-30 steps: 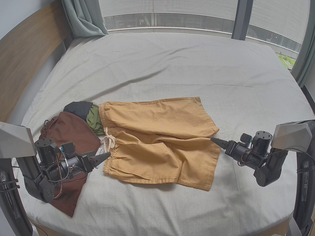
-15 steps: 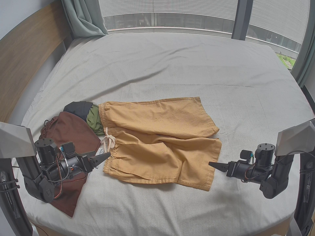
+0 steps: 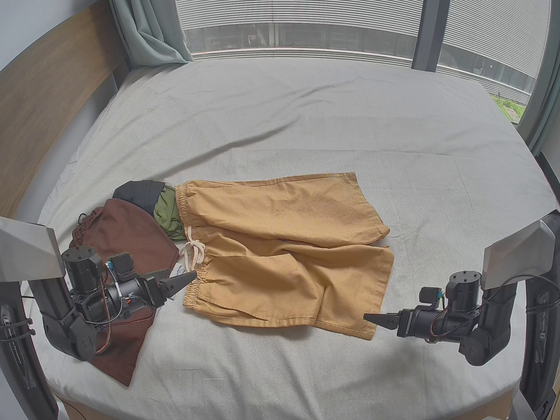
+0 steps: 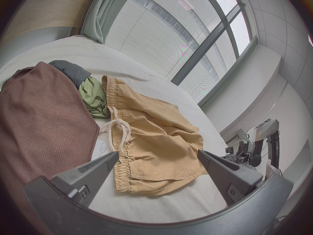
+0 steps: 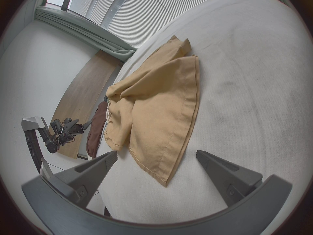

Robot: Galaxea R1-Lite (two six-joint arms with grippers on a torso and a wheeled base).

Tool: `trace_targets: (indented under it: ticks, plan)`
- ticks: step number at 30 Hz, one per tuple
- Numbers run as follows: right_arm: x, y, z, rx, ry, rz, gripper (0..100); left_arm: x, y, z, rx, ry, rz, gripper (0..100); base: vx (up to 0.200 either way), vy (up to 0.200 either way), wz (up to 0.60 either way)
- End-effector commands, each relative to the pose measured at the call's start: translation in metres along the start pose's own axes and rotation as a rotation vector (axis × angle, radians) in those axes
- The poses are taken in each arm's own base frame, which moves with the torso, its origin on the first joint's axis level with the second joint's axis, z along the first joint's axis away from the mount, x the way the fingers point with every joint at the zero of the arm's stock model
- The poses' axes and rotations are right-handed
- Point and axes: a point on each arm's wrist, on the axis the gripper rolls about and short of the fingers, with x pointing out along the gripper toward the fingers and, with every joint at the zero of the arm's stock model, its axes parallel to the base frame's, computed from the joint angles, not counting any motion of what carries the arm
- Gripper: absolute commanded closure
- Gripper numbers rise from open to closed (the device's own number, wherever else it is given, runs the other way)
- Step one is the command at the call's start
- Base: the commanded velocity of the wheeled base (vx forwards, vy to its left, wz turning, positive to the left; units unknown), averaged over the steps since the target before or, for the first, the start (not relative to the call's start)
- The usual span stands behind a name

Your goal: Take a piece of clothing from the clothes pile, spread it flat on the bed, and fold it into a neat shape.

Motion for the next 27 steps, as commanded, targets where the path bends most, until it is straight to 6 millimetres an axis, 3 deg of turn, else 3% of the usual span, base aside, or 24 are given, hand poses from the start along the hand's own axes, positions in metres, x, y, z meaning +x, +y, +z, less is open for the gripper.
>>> trace_targets:
  ticks: [1, 12, 25, 26, 27]
  plan:
    - [0.006, -0.002, -0.010, 0.013, 0.041, -0.001, 0, 0.000, 0.000, 0.000, 0.000, 0.000, 0.000, 0, 0.000, 0.000, 0.00]
    - [0.022, 0.003, -0.023, 0.028, 0.093, 0.028, 0, 0.000, 0.000, 0.000, 0.000, 0.000, 0.000, 0, 0.000, 0.000, 0.00]
    - [0.023, 0.005, -0.024, 0.025, 0.098, 0.040, 0, 0.000, 0.000, -0.001, -0.001, 0.002, -0.001, 0, 0.000, 0.000, 0.00]
    - [0.023, 0.005, -0.024, 0.024, 0.099, 0.043, 100, 0.000, 0.000, -0.001, -0.001, 0.002, -0.001, 0, 0.000, 0.000, 0.00]
    - [0.023, 0.004, -0.023, 0.026, 0.099, 0.043, 100, 0.001, 0.000, -0.001, 0.000, 0.002, -0.002, 0, 0.000, 0.000, 0.00]
